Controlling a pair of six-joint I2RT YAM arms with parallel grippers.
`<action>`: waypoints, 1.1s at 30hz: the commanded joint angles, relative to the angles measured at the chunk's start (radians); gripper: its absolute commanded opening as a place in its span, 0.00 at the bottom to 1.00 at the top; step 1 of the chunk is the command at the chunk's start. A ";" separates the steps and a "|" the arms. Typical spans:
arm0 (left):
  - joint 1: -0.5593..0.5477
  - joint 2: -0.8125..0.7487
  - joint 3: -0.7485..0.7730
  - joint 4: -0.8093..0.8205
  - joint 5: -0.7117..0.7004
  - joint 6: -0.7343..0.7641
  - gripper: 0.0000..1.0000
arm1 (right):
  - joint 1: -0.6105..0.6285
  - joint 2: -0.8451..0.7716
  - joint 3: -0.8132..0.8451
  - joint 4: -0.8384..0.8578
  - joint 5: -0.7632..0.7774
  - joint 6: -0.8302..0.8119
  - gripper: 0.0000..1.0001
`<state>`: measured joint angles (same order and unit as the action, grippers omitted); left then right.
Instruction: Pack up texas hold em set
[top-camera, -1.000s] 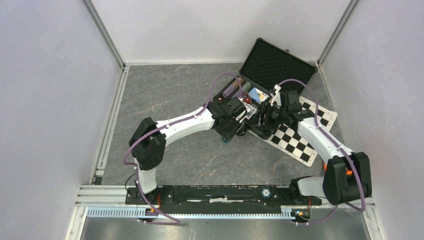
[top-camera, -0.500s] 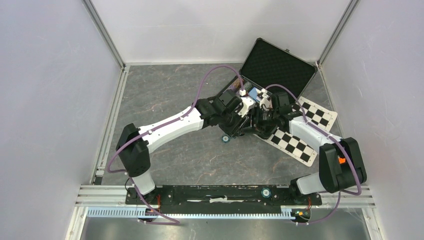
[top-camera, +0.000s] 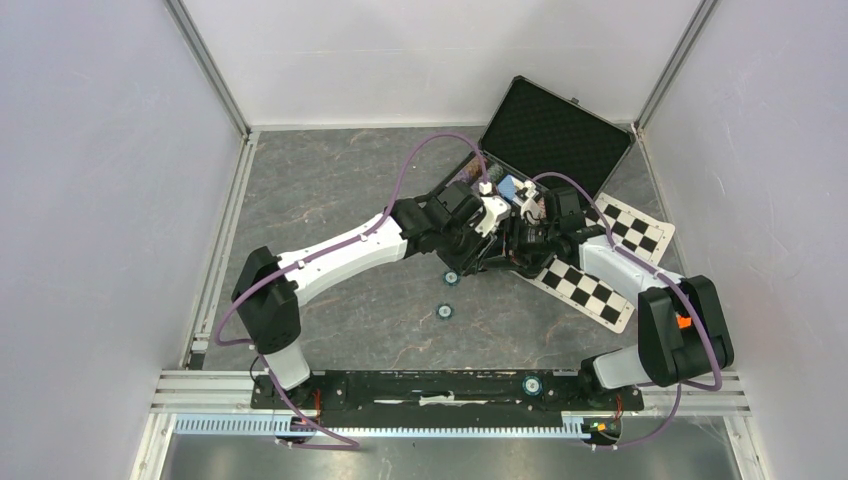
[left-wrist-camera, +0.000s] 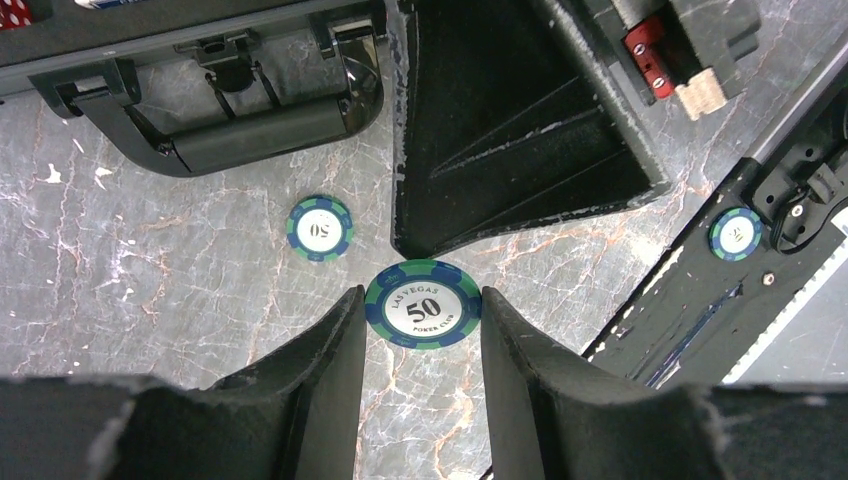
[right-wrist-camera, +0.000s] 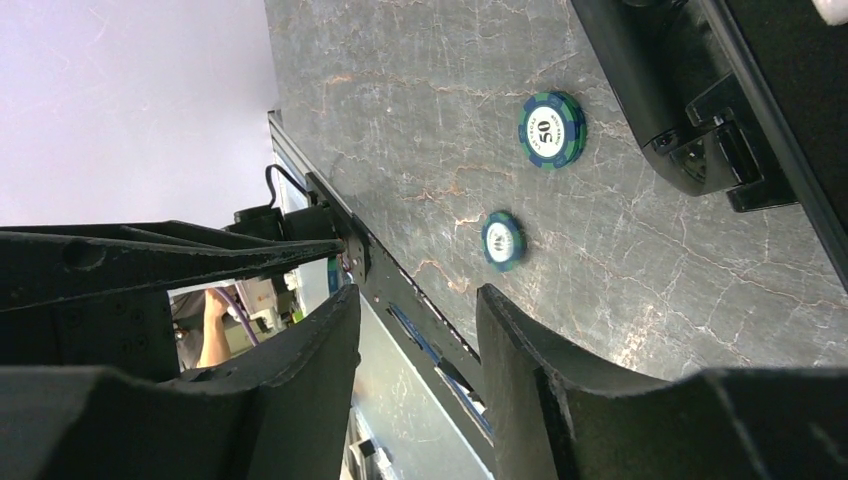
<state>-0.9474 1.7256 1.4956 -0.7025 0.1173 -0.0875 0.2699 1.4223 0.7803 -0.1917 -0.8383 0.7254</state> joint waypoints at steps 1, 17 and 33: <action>0.003 -0.016 -0.024 0.035 0.015 0.031 0.38 | -0.007 -0.029 0.000 0.028 -0.035 -0.010 0.51; 0.003 -0.023 -0.028 0.067 0.074 0.038 0.39 | 0.044 -0.012 -0.006 0.088 -0.115 0.028 0.47; 0.007 -0.085 -0.113 0.040 -0.050 -0.066 0.87 | 0.029 0.062 0.260 -0.298 0.184 -0.371 0.00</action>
<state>-0.9459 1.7161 1.4216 -0.6575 0.1200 -0.0994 0.3138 1.4597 0.8825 -0.2916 -0.8486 0.6025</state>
